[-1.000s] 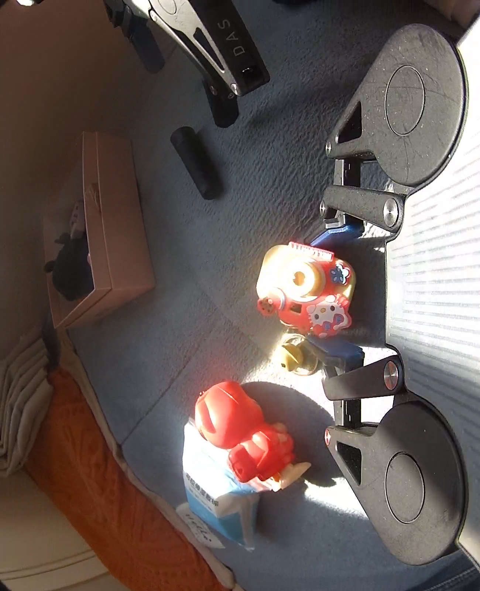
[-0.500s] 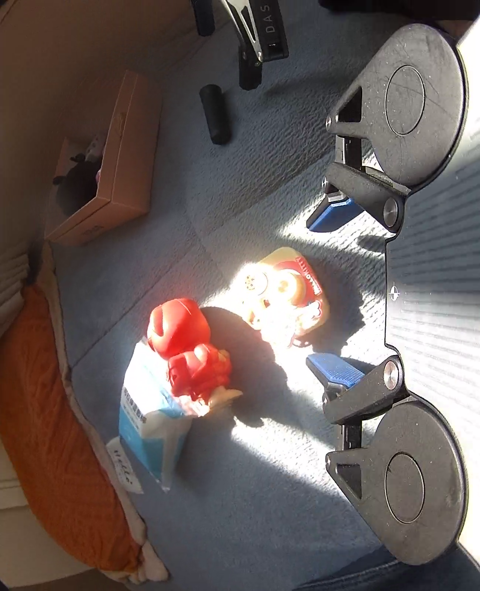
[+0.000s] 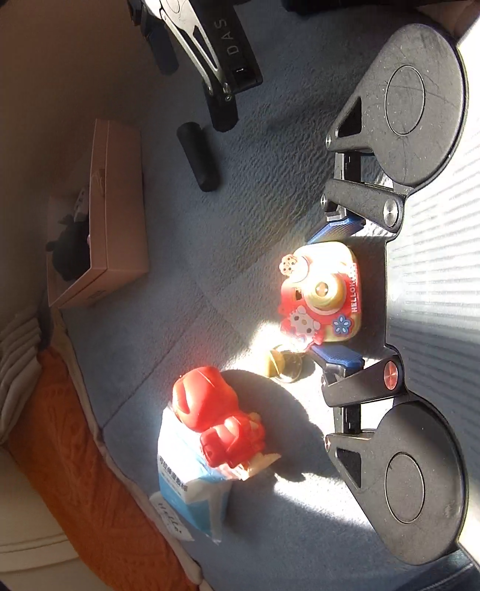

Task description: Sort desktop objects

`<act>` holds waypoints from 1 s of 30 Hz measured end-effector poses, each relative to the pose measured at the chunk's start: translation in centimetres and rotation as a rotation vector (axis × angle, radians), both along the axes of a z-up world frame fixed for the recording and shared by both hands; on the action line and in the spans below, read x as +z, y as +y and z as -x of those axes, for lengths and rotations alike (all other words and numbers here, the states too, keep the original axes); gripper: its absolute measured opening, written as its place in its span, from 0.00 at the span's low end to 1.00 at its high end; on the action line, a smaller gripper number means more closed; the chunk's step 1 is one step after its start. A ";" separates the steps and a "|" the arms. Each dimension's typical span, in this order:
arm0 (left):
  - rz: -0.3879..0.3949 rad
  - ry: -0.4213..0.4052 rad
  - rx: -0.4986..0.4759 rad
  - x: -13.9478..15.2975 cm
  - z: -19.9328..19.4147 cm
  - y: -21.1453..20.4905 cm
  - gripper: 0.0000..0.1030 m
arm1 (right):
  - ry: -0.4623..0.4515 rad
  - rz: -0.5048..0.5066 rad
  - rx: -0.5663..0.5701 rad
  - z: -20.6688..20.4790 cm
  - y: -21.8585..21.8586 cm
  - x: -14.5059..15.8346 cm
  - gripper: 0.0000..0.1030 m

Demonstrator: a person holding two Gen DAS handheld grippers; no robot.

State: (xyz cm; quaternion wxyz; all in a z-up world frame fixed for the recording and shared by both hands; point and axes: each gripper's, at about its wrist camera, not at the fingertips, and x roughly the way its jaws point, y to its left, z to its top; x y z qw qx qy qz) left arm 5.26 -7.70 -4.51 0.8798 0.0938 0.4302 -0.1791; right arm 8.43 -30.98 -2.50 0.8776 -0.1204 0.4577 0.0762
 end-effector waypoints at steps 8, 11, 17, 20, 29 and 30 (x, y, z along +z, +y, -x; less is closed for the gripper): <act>0.018 -0.017 0.004 0.1 0.6 0.1 0.75 | 0.031 -0.115 -0.043 -2.7 1.5 -1.5 1.00; 0.034 -0.035 -0.014 0.4 1.1 0.0 0.83 | 0.035 -0.097 -0.048 -3.3 2.4 -2.5 1.00; 0.019 -0.027 -0.034 0.0 1.1 -0.7 0.84 | 0.015 -0.083 0.002 -3.1 3.0 -2.7 0.83; 0.022 -0.013 -0.022 -0.2 0.8 -0.5 0.84 | -0.007 -0.068 0.007 -2.9 3.2 -2.5 0.74; -0.020 0.008 0.023 -1.2 0.3 -0.7 0.69 | -0.017 -0.047 0.026 -2.3 3.5 -2.3 0.73; -0.025 0.003 0.027 -1.2 0.3 -0.7 0.64 | -0.015 -0.047 0.027 -2.2 3.5 -2.2 0.73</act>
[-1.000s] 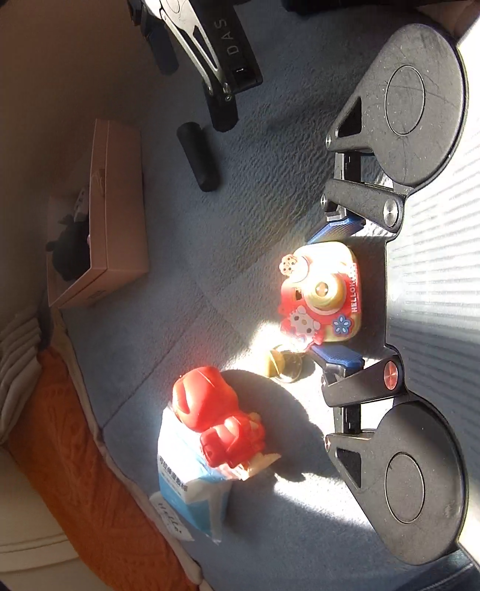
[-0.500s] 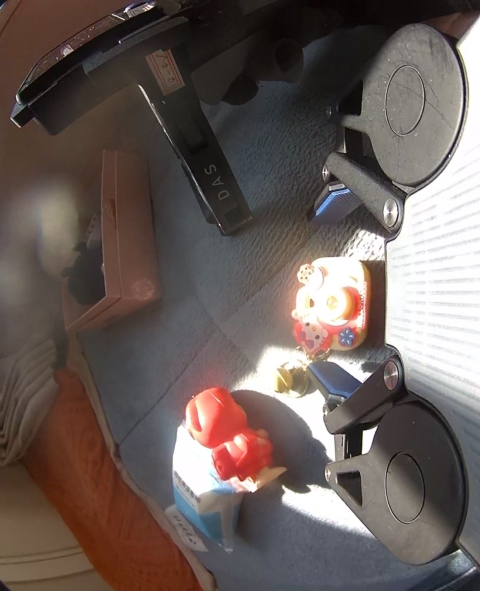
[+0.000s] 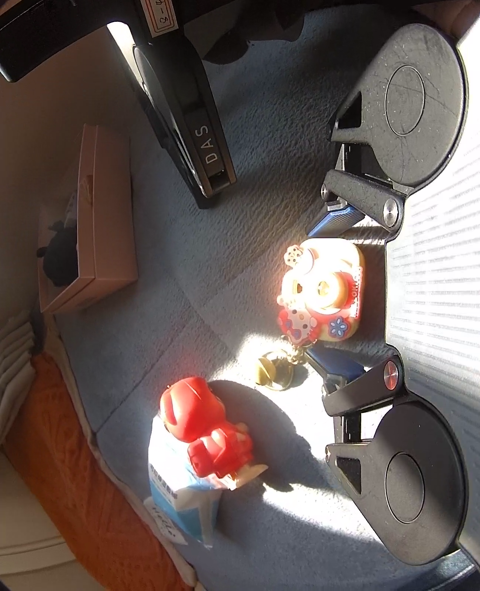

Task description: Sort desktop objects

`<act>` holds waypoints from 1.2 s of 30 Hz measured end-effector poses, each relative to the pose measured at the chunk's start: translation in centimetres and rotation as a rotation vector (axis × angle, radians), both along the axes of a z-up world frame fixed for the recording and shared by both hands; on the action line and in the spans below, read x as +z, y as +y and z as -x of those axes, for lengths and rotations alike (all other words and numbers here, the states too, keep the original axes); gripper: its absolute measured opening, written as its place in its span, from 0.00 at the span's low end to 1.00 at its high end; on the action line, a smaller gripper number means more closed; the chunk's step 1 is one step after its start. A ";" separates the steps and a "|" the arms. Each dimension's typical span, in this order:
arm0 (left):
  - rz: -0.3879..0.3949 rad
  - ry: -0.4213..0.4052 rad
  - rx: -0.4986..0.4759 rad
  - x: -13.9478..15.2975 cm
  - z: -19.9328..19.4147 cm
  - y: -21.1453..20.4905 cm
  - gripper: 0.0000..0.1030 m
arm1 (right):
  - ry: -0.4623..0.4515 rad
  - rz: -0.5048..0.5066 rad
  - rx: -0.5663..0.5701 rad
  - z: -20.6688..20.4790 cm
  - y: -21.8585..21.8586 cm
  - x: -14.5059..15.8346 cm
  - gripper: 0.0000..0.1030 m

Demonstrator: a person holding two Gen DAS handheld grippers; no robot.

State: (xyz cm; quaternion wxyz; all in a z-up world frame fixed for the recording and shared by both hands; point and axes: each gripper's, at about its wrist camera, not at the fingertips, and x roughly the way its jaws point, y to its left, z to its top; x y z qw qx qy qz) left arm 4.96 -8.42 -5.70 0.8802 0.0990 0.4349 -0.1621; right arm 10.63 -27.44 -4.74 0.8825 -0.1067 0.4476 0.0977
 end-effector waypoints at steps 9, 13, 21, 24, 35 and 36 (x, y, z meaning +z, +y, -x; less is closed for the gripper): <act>-0.079 -0.036 -0.019 1.7 3.2 -0.5 0.59 | 0.092 -0.035 -0.018 3.3 -1.9 4.0 0.73; -0.055 -0.036 -0.023 3.5 5.9 0.0 0.59 | 0.087 -0.081 0.024 6.5 -3.4 6.9 0.73; 0.005 -0.109 -0.021 7.4 8.6 -0.6 0.59 | -0.009 -0.094 0.036 11.1 -6.0 10.2 0.73; 0.006 -0.117 -0.036 8.1 8.9 -1.3 0.59 | -0.031 -0.126 0.029 11.6 -6.7 10.9 0.73; 0.098 -0.236 -0.087 13.5 2.8 -5.5 0.59 | -0.178 -0.164 -0.036 9.6 -11.9 15.0 0.73; 0.109 -0.260 -0.097 14.3 1.6 -6.2 0.59 | -0.206 -0.165 -0.044 8.7 -12.5 15.8 0.73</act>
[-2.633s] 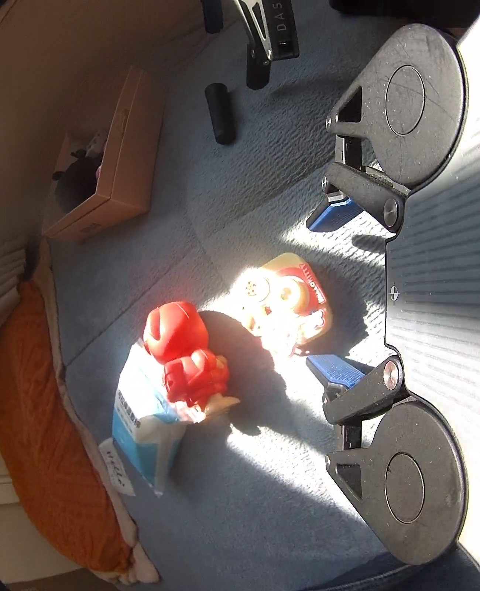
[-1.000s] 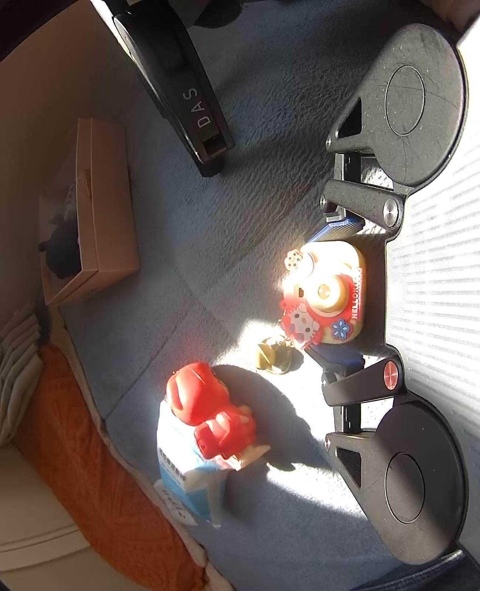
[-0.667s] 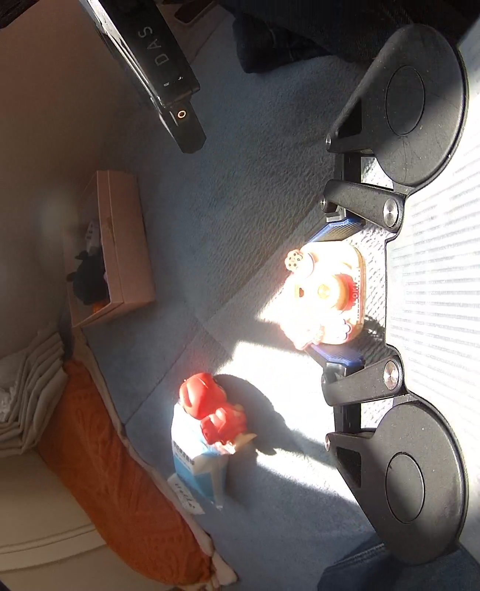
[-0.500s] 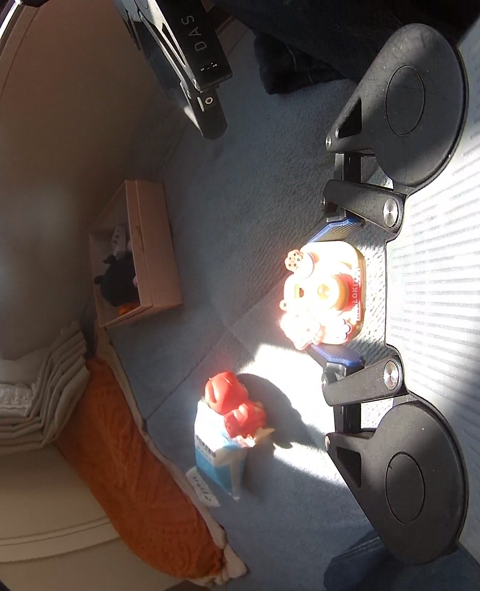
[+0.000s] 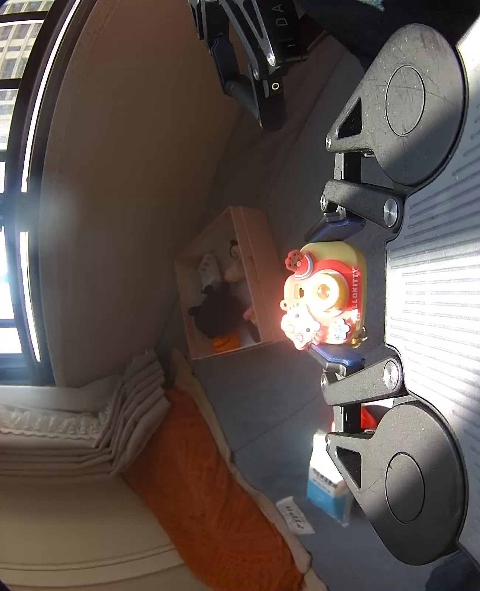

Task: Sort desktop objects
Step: 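Carry the black cylinder and Hello Kitty toy into the pink box with both grippers, then grasp the blue-and-white wet-wipe pack with the right gripper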

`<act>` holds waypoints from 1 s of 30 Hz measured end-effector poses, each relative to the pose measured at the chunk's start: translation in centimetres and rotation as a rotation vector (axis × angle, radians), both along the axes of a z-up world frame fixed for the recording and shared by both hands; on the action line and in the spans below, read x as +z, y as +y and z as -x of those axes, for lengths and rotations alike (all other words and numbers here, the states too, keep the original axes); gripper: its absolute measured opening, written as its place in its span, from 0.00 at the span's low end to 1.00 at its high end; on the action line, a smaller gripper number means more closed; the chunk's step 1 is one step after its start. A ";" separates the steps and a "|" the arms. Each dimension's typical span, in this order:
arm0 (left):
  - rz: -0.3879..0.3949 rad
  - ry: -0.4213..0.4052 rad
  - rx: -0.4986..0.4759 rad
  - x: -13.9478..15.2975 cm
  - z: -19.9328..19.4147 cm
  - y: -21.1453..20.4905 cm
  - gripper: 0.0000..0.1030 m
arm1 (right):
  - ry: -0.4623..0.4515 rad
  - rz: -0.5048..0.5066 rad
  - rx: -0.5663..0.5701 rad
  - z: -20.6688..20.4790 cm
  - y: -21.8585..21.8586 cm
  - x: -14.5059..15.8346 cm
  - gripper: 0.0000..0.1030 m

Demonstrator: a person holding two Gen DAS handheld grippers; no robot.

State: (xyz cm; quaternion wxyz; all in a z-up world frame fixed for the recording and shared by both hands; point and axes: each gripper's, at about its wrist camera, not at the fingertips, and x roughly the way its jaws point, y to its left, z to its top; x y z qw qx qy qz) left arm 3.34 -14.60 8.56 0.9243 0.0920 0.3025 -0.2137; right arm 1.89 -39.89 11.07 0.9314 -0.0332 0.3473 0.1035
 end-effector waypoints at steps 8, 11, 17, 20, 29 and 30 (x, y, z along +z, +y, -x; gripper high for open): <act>0.065 -0.158 -0.022 1.5 -10.5 -6.8 0.61 | -0.136 -0.106 -0.059 -11.6 -2.3 5.1 0.74; 0.057 -0.123 0.030 -0.3 -13.6 -7.3 0.72 | -0.096 -0.198 -0.110 -15.9 -3.1 4.2 0.81; -0.008 0.018 0.105 -5.3 -11.3 -1.1 0.83 | -0.012 -0.227 -0.176 -16.6 -2.5 -1.9 0.83; -0.071 0.077 0.138 -7.2 -9.0 3.3 0.87 | 0.051 -0.132 -0.170 -16.1 -0.4 -5.1 0.83; -0.006 0.140 0.475 -9.6 -7.0 15.8 0.92 | 0.056 0.087 -0.017 -13.5 9.2 -7.1 0.83; 0.005 0.149 0.514 -9.7 -6.9 16.7 0.92 | 0.059 0.100 -0.003 -13.3 10.4 -7.2 0.83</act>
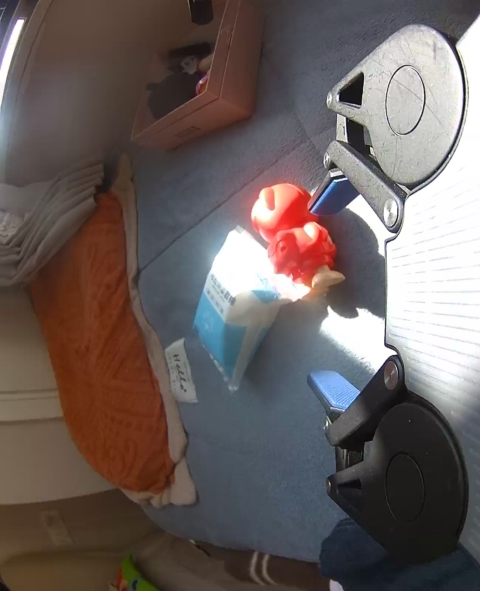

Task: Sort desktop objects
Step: 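Grasp the blue-and-white wet-wipe pack with the right gripper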

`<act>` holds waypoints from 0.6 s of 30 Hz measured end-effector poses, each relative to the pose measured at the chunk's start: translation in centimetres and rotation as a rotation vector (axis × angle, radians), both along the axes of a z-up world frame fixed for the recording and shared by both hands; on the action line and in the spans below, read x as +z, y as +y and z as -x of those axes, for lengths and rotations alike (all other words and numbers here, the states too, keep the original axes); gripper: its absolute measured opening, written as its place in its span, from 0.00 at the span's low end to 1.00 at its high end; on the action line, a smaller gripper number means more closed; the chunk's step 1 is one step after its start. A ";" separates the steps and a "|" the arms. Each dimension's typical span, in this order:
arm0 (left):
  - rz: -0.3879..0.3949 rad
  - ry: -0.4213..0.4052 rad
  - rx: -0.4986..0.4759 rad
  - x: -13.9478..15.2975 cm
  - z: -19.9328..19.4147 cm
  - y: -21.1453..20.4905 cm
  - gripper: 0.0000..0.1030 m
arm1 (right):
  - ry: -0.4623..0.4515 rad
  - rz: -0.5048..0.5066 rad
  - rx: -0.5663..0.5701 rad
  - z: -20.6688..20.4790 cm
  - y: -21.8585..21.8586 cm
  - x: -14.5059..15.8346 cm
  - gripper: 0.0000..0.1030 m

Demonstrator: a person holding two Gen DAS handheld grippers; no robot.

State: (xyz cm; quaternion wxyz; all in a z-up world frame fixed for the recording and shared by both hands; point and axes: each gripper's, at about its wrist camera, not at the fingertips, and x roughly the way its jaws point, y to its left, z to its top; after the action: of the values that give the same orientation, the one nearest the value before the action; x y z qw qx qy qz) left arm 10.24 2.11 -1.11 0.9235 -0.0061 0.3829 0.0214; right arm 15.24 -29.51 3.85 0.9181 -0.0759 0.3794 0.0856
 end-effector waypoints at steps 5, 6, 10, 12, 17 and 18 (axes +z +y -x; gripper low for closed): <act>0.036 -0.021 0.076 0.4 0.5 2.4 0.94 | 0.005 0.050 0.097 0.7 6.1 -0.7 0.84; 0.043 -0.028 0.097 0.6 0.7 2.9 0.94 | 0.006 0.053 0.113 0.8 7.0 -0.9 0.84; 0.076 -0.053 0.231 1.4 0.7 5.3 0.97 | 0.012 0.051 0.186 0.9 11.1 -1.9 0.84; 0.074 -0.049 0.283 1.5 0.6 5.9 0.97 | 0.016 0.038 0.212 0.8 12.5 -2.5 0.84; 0.059 0.025 0.256 0.7 0.1 5.7 0.97 | 0.045 -0.059 0.265 -1.7 15.5 -2.0 0.85; 0.060 0.036 0.233 0.5 0.1 5.4 0.97 | 0.064 -0.081 0.285 -2.7 16.3 -1.7 0.88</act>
State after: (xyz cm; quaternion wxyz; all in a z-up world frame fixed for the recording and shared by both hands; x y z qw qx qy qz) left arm 10.13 7.47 -0.59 0.9072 -0.0779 0.3965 0.1174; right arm 17.89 -13.22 2.13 0.8865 -0.0890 0.3899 0.2327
